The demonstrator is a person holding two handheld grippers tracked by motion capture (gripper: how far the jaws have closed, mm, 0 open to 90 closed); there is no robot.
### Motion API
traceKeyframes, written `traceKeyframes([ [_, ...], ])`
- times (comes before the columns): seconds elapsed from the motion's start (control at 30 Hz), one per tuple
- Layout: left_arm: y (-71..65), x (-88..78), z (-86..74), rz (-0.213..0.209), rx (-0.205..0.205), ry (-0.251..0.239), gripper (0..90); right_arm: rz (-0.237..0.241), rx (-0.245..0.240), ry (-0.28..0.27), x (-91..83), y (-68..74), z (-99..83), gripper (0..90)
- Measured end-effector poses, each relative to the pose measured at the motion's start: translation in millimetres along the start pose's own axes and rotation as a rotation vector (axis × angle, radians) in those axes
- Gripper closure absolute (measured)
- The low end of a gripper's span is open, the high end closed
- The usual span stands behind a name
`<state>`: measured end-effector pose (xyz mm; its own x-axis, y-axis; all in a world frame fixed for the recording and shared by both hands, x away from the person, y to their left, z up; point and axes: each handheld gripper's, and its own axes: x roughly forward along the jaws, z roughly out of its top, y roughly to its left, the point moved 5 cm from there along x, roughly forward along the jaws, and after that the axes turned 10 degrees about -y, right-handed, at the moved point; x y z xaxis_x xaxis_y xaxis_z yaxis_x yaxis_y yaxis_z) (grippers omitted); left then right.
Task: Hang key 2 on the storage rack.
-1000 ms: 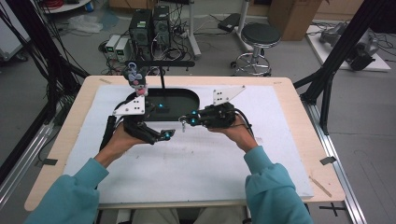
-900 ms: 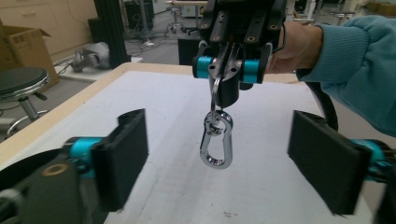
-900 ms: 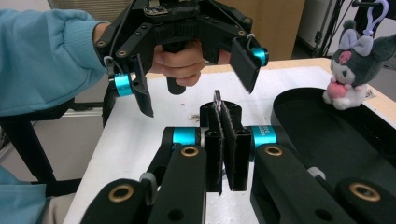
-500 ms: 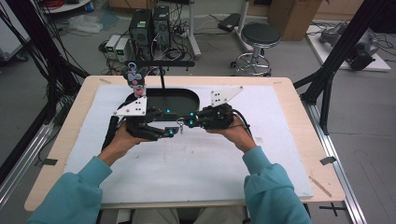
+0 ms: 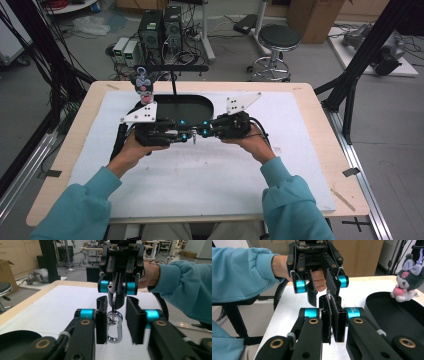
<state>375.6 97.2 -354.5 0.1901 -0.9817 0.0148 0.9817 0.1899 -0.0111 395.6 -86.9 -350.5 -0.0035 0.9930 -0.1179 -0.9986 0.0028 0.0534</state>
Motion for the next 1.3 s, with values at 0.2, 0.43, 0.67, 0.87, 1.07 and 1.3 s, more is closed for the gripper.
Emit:
traceKeyframes([
  [0.2, -1.0, 0.2, 0.2, -0.006, -0.001, 0.0, 77.4, -0.002, 0.004, -0.003, -0.7, 0.2, 0.4, 88.1],
  [0.43, -0.1, -0.7, 0.7, -0.002, -0.003, -0.002, 82.0, 0.003, 0.001, -0.001, -0.1, 0.0, 0.0, 88.1],
  [0.67, 0.8, -0.9, 0.4, 0.003, -0.003, -0.001, 84.2, 0.003, 0.011, 0.0, 0.3, 0.7, -0.3, 88.1],
  [0.87, 0.2, 0.1, -0.5, -0.001, -0.007, 0.005, 83.6, 0.007, 0.001, -0.004, 0.9, 0.5, -0.1, 88.0],
  [1.07, 0.0, 0.0, -0.3, 0.0, -0.011, 0.005, 87.2, 0.006, -0.006, -0.008, 1.6, 0.2, 0.1, 87.8],
  [1.3, -1.2, 0.0, 0.3, 0.001, -0.01, 0.008, 88.2, 0.009, -0.001, -0.007, 1.0, 0.7, 0.0, 86.7],
])
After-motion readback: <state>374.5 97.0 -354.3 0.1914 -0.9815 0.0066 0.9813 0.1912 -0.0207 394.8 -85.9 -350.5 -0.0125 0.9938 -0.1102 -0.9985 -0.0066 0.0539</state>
